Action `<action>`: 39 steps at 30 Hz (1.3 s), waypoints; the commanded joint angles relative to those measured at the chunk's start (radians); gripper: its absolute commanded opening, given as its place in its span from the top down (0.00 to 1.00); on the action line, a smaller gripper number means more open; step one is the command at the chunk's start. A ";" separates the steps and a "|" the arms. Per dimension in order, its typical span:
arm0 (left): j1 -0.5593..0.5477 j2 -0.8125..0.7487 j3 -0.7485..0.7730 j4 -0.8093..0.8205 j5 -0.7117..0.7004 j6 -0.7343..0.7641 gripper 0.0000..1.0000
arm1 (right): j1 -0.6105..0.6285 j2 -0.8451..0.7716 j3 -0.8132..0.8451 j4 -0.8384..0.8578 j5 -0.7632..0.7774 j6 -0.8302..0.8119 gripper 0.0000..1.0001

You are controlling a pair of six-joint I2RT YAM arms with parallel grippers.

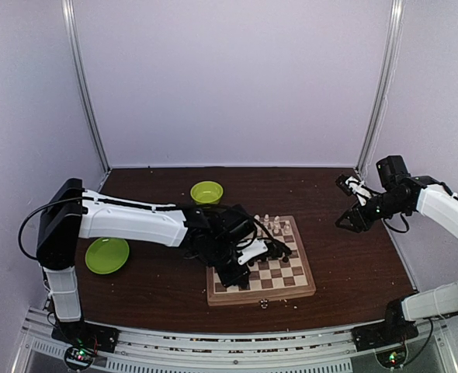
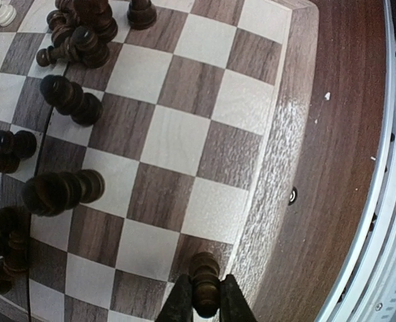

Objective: Set up the chess pieces on the board
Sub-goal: Place the bishop on f8, then pick up the pawn from the chessboard.

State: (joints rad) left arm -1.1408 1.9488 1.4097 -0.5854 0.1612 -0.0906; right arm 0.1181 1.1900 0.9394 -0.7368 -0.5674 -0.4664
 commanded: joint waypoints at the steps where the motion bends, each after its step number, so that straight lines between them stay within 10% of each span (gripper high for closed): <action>1: -0.005 -0.036 -0.028 0.003 -0.036 -0.012 0.89 | 0.005 0.006 0.002 -0.006 0.001 -0.003 0.52; 10: -0.007 -0.010 -0.017 0.017 -0.009 -0.015 0.86 | 0.005 0.011 0.002 -0.009 0.001 -0.003 0.52; 21: -0.011 -0.104 0.010 -0.016 -0.033 -0.015 0.58 | 0.005 0.013 0.004 -0.008 0.004 -0.003 0.52; 31: 0.016 -0.266 0.017 -0.010 -0.341 -0.004 0.48 | 0.005 0.028 0.008 -0.022 -0.001 -0.020 0.52; 39: 0.188 -0.204 0.007 -0.002 -0.340 -0.110 0.57 | 0.005 0.030 0.002 -0.016 0.007 -0.032 0.52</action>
State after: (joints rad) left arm -1.0130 1.6966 1.4338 -0.6140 -0.1501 -0.1490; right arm 0.1181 1.2179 0.9394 -0.7479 -0.5674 -0.4835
